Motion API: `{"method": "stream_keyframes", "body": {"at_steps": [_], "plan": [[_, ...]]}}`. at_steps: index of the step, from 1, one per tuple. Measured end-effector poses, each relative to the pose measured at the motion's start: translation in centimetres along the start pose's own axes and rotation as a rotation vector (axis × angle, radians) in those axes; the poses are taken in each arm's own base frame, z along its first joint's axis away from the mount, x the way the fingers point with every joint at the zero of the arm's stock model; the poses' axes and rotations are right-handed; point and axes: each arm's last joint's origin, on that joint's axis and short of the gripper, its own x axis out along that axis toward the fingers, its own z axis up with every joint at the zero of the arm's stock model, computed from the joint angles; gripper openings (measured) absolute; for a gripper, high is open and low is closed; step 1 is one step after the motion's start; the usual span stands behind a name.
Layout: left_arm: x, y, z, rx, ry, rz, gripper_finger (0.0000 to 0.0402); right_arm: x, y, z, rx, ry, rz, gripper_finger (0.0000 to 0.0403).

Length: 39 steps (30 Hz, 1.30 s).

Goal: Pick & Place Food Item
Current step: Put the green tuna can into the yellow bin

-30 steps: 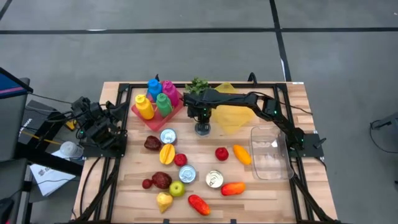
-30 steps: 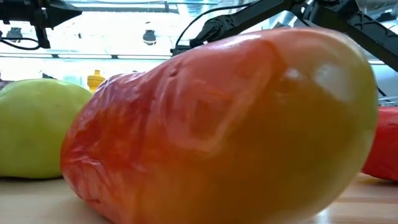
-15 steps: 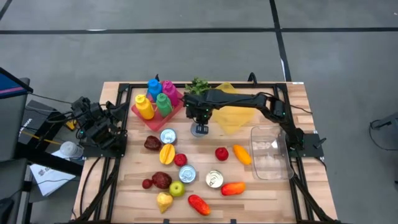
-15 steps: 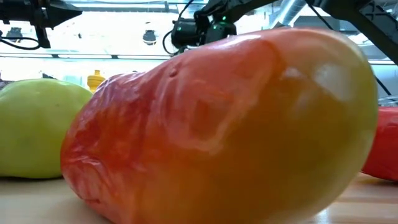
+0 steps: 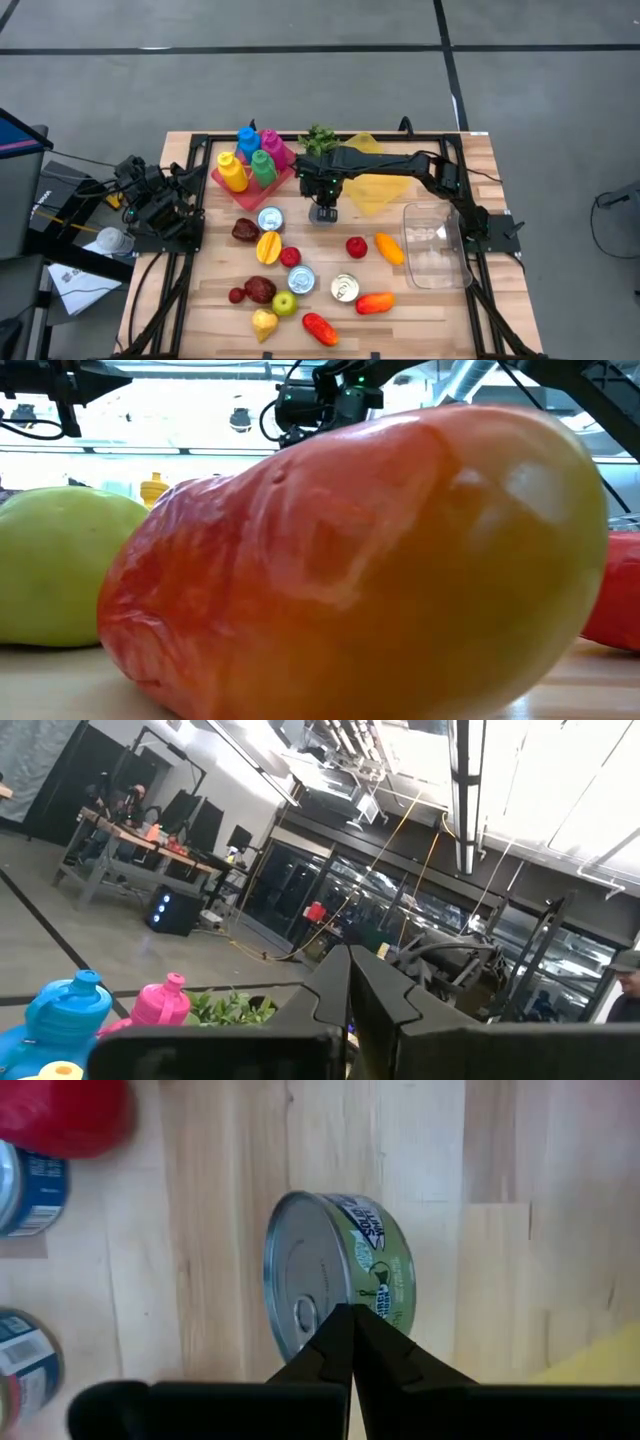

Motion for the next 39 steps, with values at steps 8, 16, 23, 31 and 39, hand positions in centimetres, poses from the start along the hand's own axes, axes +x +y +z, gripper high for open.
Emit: {"method": "stream_keyframes", "body": {"at_steps": [8, 16, 23, 31, 39], "plan": [[0.0, 0.0, 0.0, 0.000, 0.000, 0.000, 0.0000, -2.4, -1.0, -0.6, 0.026, -0.037, 0.018, 0.0000], [0.0, 0.0, 0.0, 0.001, 0.000, 0.000, 0.0000, -2.7, -2.4, -0.7, 0.153, -0.058, 0.000, 0.0016], [0.0, 0.0, 0.0, 0.000, 0.000, 0.000, 0.0000, 0.1, -3.8, -0.3, 0.292, -0.039, -0.017, 0.0116], [0.0, 0.0, 0.0, 0.001, 0.000, 0.000, 0.0000, 1.0, -4.7, -0.5, 0.294, -0.041, -0.076, 0.0174], [0.0, 0.0, 0.0, 0.000, 0.000, 0.000, 0.0000, 4.3, -4.9, -2.4, 0.289, 0.046, -0.074, 0.0177]]}}
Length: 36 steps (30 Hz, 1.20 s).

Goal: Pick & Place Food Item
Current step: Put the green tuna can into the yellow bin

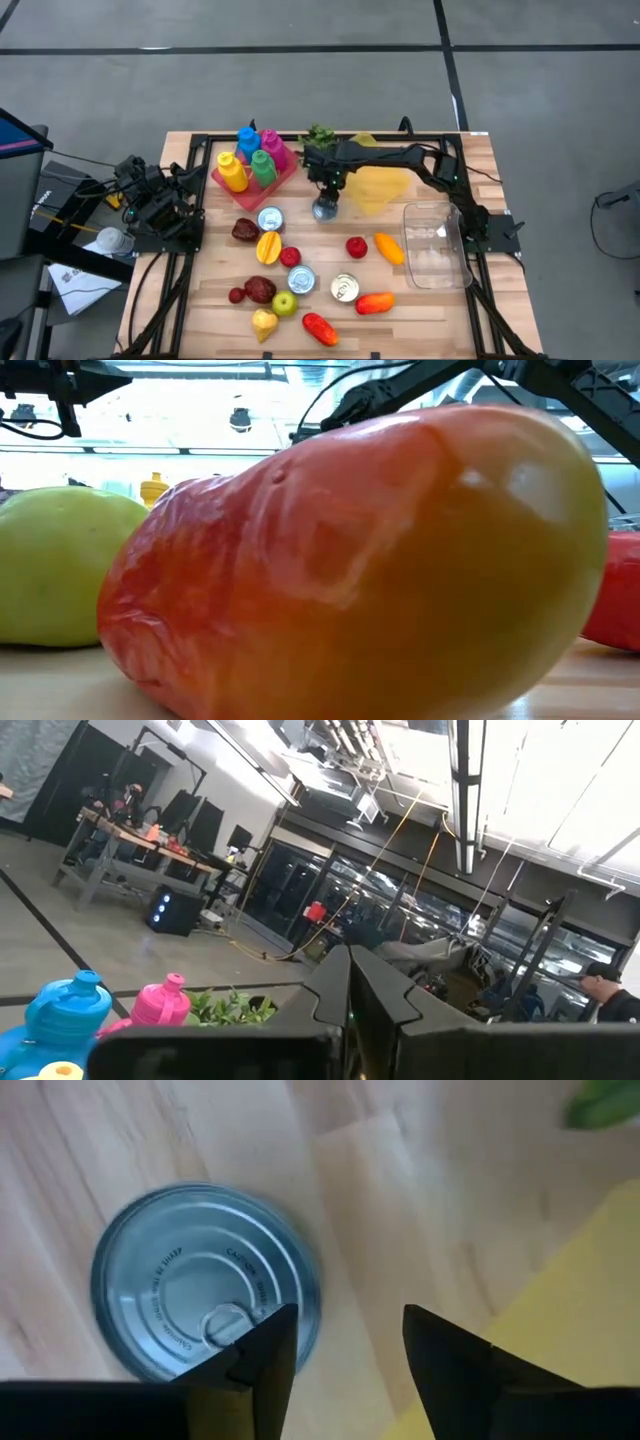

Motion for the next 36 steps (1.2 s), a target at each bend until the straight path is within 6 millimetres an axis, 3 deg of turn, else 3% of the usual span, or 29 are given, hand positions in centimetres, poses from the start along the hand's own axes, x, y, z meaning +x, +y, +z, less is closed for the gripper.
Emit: {"method": "stream_keyframes", "body": {"at_steps": [7, 10, 13, 15, 18, 23, 36], "plan": [[0.0, 0.0, 0.0, 0.000, 0.000, 0.000, 0.0000, 1.1, 0.1, -0.5, -0.005, 0.000, 0.015, 0.0167], [0.0, 0.0, 0.0, 0.000, 0.000, 0.000, 0.0000, 1.1, 0.1, -0.5, 0.015, 0.000, 0.017, 0.0116], [0.0, 0.0, 0.0, 0.000, 0.000, 0.000, 0.0000, 1.1, 0.2, -0.5, 0.029, 0.001, 0.029, 0.0035], [0.0, 0.0, 0.0, 0.000, 0.000, 0.000, 0.0000, 1.1, 0.2, -0.5, 0.035, 0.002, 0.049, 0.0013], [0.0, 0.0, 0.0, 0.000, 0.000, 0.000, 0.0000, 1.0, 0.1, -0.5, 0.050, 0.002, 0.050, 0.0023], [0.0, 0.0, 0.0, 0.000, 0.000, 0.000, 0.0000, 1.1, 0.3, -0.5, 0.047, 0.003, 0.050, 0.0004], [0.0, 0.0, 0.0, 0.000, 0.000, 0.000, 0.0000, -0.3, 2.1, -0.3, 0.009, 0.017, 0.056, 0.0001]]}}
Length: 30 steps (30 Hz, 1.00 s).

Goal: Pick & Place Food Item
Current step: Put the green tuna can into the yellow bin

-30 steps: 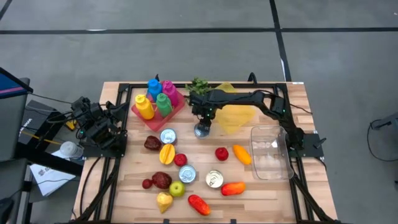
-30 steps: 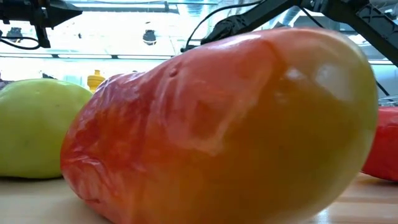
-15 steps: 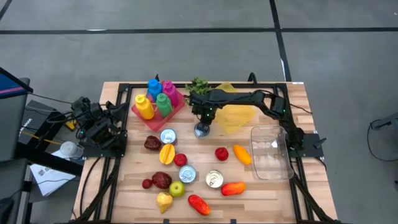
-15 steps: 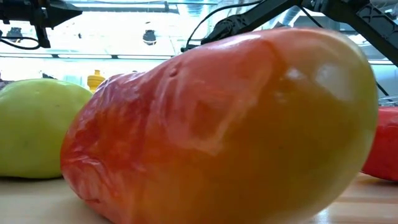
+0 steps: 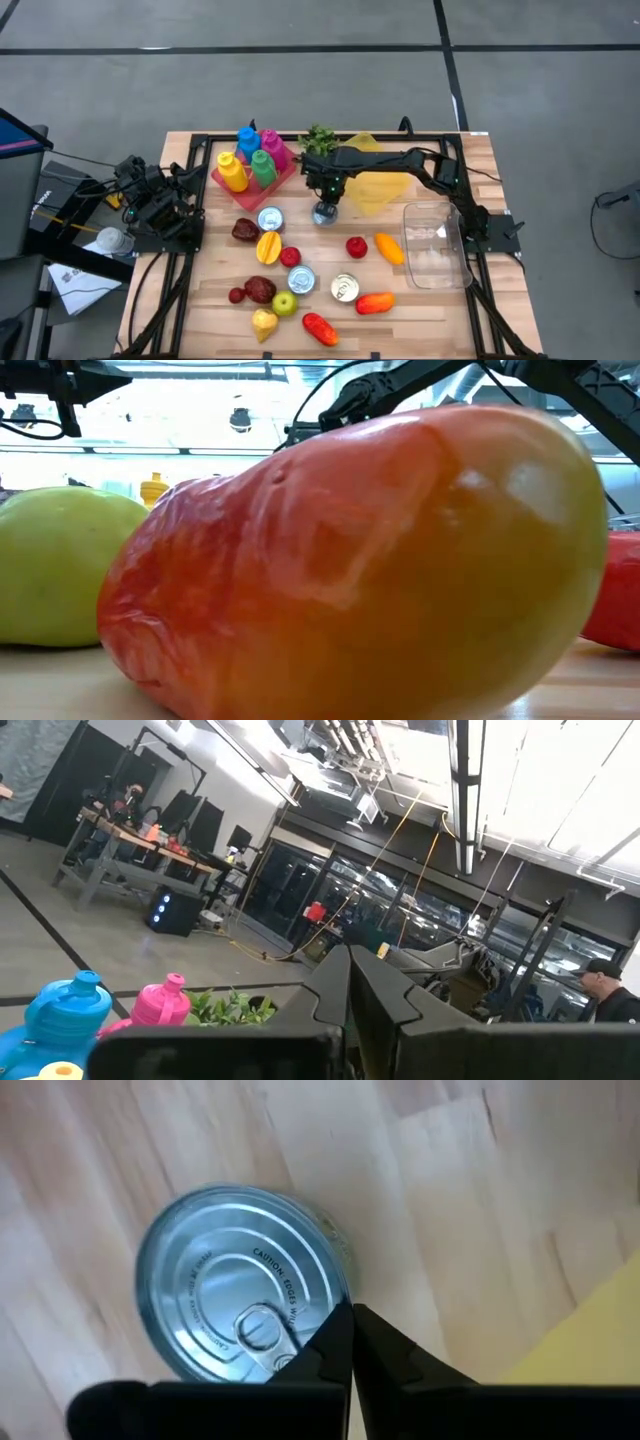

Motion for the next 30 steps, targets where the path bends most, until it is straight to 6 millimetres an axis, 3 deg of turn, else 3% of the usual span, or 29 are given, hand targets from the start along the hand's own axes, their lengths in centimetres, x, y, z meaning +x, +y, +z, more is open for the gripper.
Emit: {"method": "stream_keyframes", "body": {"at_steps": [7, 18, 21, 25, 28, 30], "plan": [[0.0, 0.0, 0.0, 0.000, 0.000, 0.000, 0.0000, -1.9, 0.4, 0.0, -0.010, -0.008, 0.008, 0.0000], [0.0, 0.0, 0.0, 0.001, 0.000, 0.000, 0.0000, -8.3, -1.6, -1.2, 0.033, -0.118, 0.007, 0.0000], [0.0, 0.0, 0.0, 0.000, 0.000, -0.001, 0.0000, -11.0, -3.1, -1.9, 0.066, -0.181, 0.006, 0.0000], [0.0, 0.0, 0.0, 0.000, 0.000, 0.000, 0.0000, -14.2, -6.7, -3.1, 0.139, -0.257, -0.037, 0.0000], [0.0, 0.0, 0.0, 0.000, 0.000, 0.000, 0.0000, -15.7, -9.0, -4.1, 0.210, -0.277, -0.063, 0.0000], [0.0, 0.0, 0.0, 0.001, 0.000, 0.000, 0.0000, -16.0, -9.4, -4.4, 0.245, -0.271, -0.085, 0.0000]]}}
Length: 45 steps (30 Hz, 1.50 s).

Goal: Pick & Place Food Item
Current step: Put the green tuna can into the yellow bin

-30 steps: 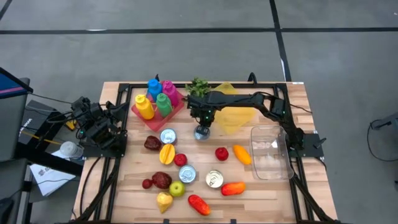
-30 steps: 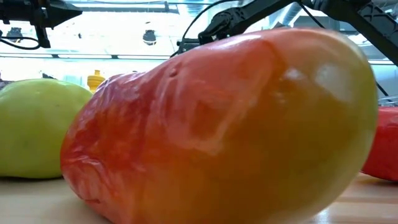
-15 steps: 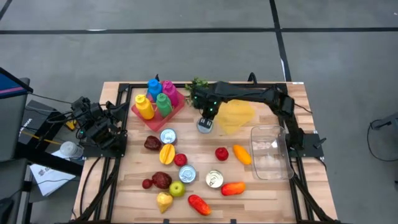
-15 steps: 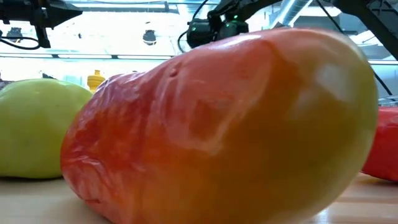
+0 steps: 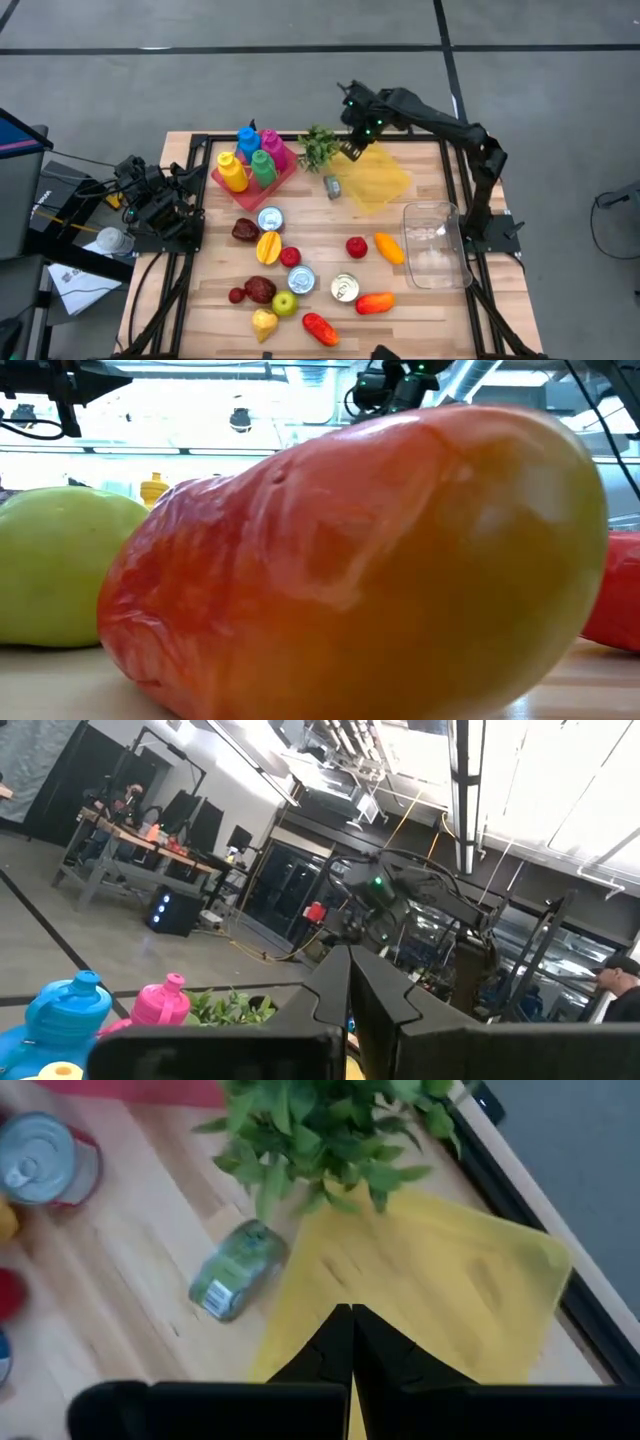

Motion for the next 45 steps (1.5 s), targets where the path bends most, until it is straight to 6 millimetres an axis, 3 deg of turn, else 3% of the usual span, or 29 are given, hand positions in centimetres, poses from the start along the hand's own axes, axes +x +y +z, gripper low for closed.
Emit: {"method": "stream_keyframes", "body": {"at_steps": [3, 7, 12, 15, 18, 22, 26, 36, 41, 45], "plan": [[0.0, 0.0, 0.0, 0.000, 0.000, 0.000, 0.0000, 0.1, 1.1, -0.1, 0.014, 0.002, -0.011, 0.0000], [0.0, 0.0, 0.0, 0.000, 0.000, 0.000, 0.0000, 0.2, 4.2, -0.2, 0.040, -0.022, 0.025, 0.0013], [0.0, 0.0, 0.0, 0.000, 0.000, 0.000, 0.0000, 0.4, 7.4, -1.0, 0.061, -0.009, 0.032, 0.0097], [0.0, 0.0, 0.0, 0.000, 0.000, 0.000, 0.0000, 2.1, 8.9, -1.0, 0.093, 0.010, 0.033, 0.0172], [0.0, 0.0, 0.0, 0.001, 0.001, 0.000, 0.0000, 5.2, 9.8, -1.2, 0.135, 0.086, -0.016, 0.0243], [0.0, 0.0, -0.1, 0.009, 0.002, -0.002, 0.0000, 9.0, 10.1, -1.3, 0.203, 0.150, -0.069, 0.0293], [0.0, -0.1, -0.1, 0.011, 0.003, -0.003, 0.0000, 10.5, 10.3, -0.8, 0.263, 0.103, -0.067, 0.0302], [0.0, -0.1, -0.1, 0.011, 0.002, -0.002, 0.0000, 10.7, 9.8, -0.9, 0.287, 0.088, -0.161, 0.0302], [0.0, -0.1, -0.1, 0.011, 0.003, -0.003, 0.0000, 13.1, 9.9, -1.4, 0.281, 0.162, -0.178, 0.0302], [0.0, -0.1, -0.1, 0.011, 0.003, -0.002, 0.0000, 13.3, 10.7, -1.3, 0.282, 0.139, -0.136, 0.0296]]}}
